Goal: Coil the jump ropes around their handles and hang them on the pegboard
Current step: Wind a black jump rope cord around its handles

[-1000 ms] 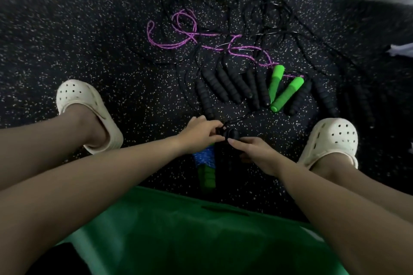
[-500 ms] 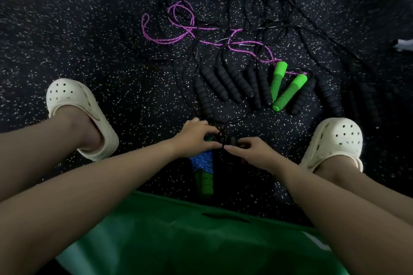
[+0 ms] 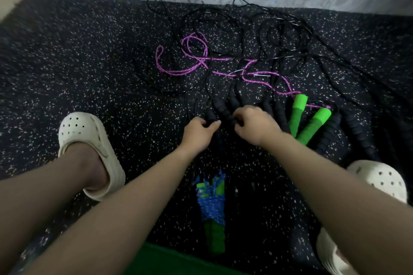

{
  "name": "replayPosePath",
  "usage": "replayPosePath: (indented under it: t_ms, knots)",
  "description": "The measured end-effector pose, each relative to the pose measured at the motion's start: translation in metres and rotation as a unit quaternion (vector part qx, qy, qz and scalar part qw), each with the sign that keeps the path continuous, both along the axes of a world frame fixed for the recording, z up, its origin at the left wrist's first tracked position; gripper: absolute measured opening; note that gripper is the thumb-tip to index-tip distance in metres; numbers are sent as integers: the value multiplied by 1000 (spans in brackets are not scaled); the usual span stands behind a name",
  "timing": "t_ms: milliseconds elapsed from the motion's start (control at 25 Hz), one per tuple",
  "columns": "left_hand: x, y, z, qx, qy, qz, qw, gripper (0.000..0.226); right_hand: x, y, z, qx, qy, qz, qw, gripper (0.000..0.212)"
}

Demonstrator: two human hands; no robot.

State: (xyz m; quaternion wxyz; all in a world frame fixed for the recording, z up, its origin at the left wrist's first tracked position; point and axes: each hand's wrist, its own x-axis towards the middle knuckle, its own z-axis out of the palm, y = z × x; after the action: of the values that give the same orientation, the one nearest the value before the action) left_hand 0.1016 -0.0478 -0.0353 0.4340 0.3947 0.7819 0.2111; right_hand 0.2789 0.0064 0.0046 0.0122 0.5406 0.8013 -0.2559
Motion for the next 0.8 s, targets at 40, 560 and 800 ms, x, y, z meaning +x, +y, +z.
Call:
replayPosePath:
  t_ms: [40,560,800]
  knots:
    - [1,6,-5,-10,4,2,1000,57,-11,2,-9,17,-5,1,1000,40]
    - [5,8,23,67,-177,109,976,24,-41,-21,-14,-227,353,-368,830,32]
    - [25,-7,56,178,-203,73,960,29,-33,-51,25,-286,490,-353,743,41]
